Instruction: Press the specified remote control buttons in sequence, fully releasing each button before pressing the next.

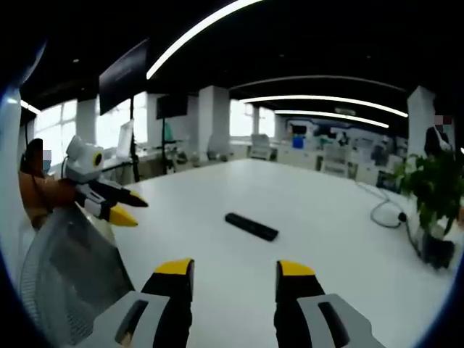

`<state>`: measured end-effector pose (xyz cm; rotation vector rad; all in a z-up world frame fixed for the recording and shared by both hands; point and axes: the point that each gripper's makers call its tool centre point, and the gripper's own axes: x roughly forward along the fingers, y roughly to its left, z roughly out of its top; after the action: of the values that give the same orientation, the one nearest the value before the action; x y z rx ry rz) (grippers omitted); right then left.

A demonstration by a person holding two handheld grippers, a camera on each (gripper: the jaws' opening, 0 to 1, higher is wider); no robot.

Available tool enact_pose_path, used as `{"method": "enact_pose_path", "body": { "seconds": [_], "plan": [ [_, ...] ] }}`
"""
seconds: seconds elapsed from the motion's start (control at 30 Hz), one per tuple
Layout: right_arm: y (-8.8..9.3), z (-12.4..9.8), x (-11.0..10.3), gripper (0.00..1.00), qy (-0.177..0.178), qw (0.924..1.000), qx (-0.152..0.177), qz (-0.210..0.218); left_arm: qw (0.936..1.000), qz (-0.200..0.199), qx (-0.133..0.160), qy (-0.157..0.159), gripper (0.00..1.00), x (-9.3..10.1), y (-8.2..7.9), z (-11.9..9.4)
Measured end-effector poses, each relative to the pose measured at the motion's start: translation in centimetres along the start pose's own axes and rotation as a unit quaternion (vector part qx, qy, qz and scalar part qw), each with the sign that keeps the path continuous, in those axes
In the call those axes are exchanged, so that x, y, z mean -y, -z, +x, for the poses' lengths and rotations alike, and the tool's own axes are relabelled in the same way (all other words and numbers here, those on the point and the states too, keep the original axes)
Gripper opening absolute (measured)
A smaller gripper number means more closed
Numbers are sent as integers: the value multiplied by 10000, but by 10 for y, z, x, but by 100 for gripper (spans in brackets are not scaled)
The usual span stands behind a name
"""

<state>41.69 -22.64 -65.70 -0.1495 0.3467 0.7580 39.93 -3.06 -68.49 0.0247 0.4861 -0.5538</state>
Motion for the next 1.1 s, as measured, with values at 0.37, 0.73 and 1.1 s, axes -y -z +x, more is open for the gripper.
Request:
{"method": "enact_pose_path", "body": {
  "seconds": [0.37, 0.73, 1.1],
  "plan": [
    [-1, 0, 3, 42, 25, 10000, 23, 30, 9999, -11, -100, -47, 61, -2, 3, 2],
    [-2, 0, 5, 42, 33, 10000, 31, 63, 9998, -2, -196, -84, 61, -3, 6, 3],
    [0, 3, 4, 42, -19, 10000, -23, 6, 9997, 5, -220, -121, 60, -5, 7, 4]
  ]
}}
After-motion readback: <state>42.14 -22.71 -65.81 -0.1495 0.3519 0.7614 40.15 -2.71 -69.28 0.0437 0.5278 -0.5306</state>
